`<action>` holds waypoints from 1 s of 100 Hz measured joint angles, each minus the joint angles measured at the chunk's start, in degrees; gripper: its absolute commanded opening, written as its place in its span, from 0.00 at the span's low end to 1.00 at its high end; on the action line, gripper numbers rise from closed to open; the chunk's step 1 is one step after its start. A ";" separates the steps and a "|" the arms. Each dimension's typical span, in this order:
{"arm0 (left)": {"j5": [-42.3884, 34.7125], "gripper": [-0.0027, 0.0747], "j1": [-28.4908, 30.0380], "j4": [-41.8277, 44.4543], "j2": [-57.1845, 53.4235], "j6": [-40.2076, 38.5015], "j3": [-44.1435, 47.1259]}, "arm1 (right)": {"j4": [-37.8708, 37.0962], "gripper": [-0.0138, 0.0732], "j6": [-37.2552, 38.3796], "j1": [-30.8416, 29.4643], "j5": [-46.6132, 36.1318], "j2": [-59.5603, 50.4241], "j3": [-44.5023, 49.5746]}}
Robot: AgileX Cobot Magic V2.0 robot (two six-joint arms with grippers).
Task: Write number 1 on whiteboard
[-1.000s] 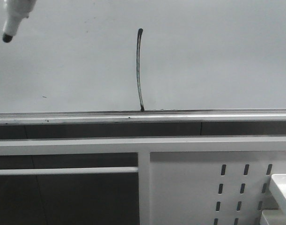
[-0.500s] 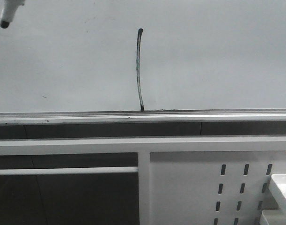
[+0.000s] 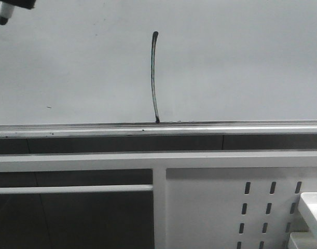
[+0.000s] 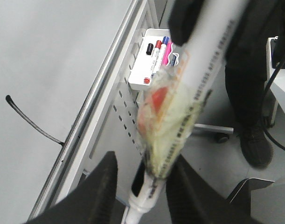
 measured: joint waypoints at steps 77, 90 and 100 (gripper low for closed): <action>0.31 0.08 -0.13 -2.62 0.00 1.05 0.00 | -1.71 0.07 0.00 0.00 0.19 1.52 -0.16; 0.83 0.03 -0.25 -2.33 0.00 1.92 0.00 | -1.47 0.07 0.13 0.00 0.46 1.52 -0.16; 0.98 0.01 -0.25 -2.12 0.00 2.41 0.00 | -1.36 0.07 0.17 0.00 0.53 1.62 -0.16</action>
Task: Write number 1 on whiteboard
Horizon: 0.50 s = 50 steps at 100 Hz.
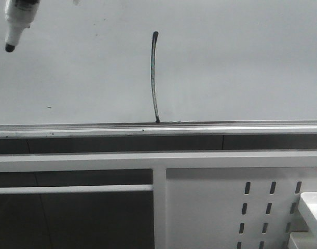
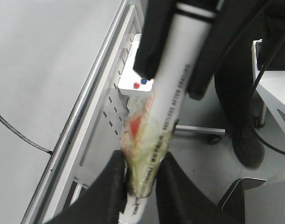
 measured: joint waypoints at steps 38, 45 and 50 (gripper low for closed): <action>0.11 0.01 0.00 0.36 0.00 0.35 0.00 | 0.10 0.20 0.00 0.00 -0.11 0.23 -0.09; -0.25 0.01 0.00 0.36 0.00 0.35 0.00 | 0.10 0.34 0.00 0.00 -0.73 0.23 -0.09; -0.66 0.01 0.00 -0.31 0.00 0.09 0.00 | -0.32 0.45 0.00 0.00 -1.84 0.23 -0.09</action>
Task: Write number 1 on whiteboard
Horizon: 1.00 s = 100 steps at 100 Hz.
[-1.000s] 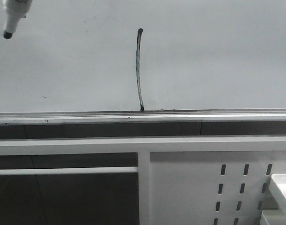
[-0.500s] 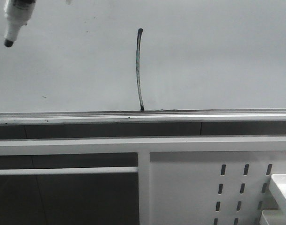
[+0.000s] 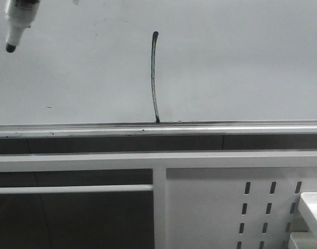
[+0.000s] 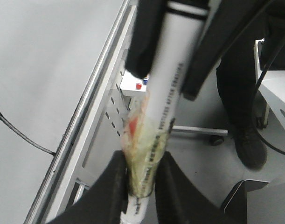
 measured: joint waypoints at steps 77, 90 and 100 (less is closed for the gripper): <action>-43.46 0.01 -0.22 -32.25 6.42 -2.01 11.21 | -2.99 0.10 -0.10 0.03 -3.43 -13.98 0.89; -46.25 0.01 -2.30 -32.61 11.19 -2.06 9.91 | -2.99 0.10 -0.10 0.03 -0.04 -19.37 5.24; -49.33 0.01 -5.20 -32.82 14.62 -2.06 8.88 | -2.79 0.10 0.59 0.03 0.09 -24.24 9.45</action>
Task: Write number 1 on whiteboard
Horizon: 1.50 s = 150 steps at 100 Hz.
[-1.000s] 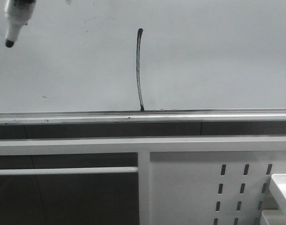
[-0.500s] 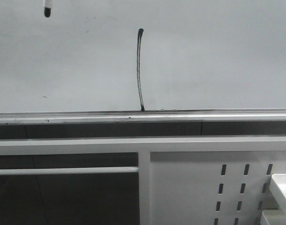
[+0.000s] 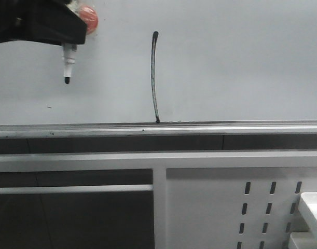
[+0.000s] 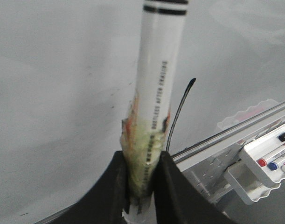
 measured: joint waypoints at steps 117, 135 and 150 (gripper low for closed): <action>-19.54 0.01 -6.15 26.19 15.45 -40.13 -2.82 | 0.82 0.10 4.41 -4.78 10.54 -19.14 16.77; -17.90 0.01 -5.03 26.93 15.82 -40.01 -2.82 | 0.82 0.10 4.51 -4.78 10.11 -19.14 16.77; -17.67 0.01 -4.89 27.15 15.82 -39.94 -2.82 | 1.05 0.10 4.51 -4.78 10.10 -19.14 16.77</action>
